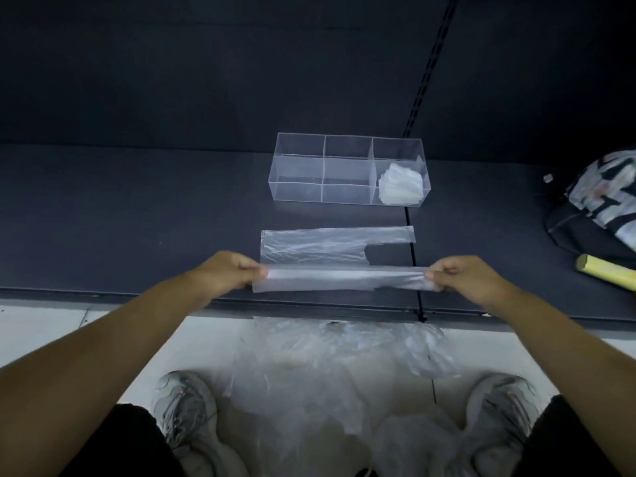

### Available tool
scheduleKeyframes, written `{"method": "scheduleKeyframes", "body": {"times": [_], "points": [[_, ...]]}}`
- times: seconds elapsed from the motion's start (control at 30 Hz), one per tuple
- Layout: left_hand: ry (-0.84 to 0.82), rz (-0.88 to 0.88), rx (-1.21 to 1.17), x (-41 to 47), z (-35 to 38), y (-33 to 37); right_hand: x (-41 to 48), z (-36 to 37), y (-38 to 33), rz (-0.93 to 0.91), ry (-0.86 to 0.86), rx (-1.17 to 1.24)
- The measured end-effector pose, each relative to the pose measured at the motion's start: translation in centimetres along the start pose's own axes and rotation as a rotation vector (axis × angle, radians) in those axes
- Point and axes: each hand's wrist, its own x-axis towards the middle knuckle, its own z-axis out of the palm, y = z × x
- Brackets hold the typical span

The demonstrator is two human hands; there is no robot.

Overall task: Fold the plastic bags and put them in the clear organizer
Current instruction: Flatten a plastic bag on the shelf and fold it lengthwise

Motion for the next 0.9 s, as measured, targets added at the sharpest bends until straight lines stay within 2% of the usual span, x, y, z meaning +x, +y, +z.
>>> {"method": "scheduleKeyframes", "body": {"times": [0.1,0.27,0.4,0.57,0.67,0.7,0.77,0.83,0.9], "points": [[0.098,-0.028,-0.176,2.4,-0.3,0.9,2.2,-0.4,-0.3,0.026,0.097,0.085],[0.342,-0.043,-0.183,7.4,0.3,1.2,7.3,1.1,-0.9,0.052,0.251,0.123],[0.458,-0.029,0.006,9.6,0.9,0.5,10.3,2.5,-0.9,0.09,0.386,-0.014],[0.565,0.004,0.302,9.8,1.8,0.3,11.5,3.5,-0.8,0.123,0.475,-0.168],[0.783,0.21,0.465,8.8,3.1,0.5,11.6,3.6,-0.7,0.122,0.489,-0.207],[0.783,0.334,0.503,8.3,3.8,0.5,11.6,3.6,-0.7,0.116,0.491,-0.216],[0.653,0.522,0.597,7.8,5.2,-0.1,11.6,3.6,-0.5,0.107,0.494,-0.209],[0.468,0.526,0.711,7.5,6.2,-1.0,11.4,3.6,-0.5,0.094,0.487,-0.193],[0.375,0.481,0.855,7.5,6.6,-2.5,11.2,3.5,-0.4,0.091,0.469,-0.178]]}}
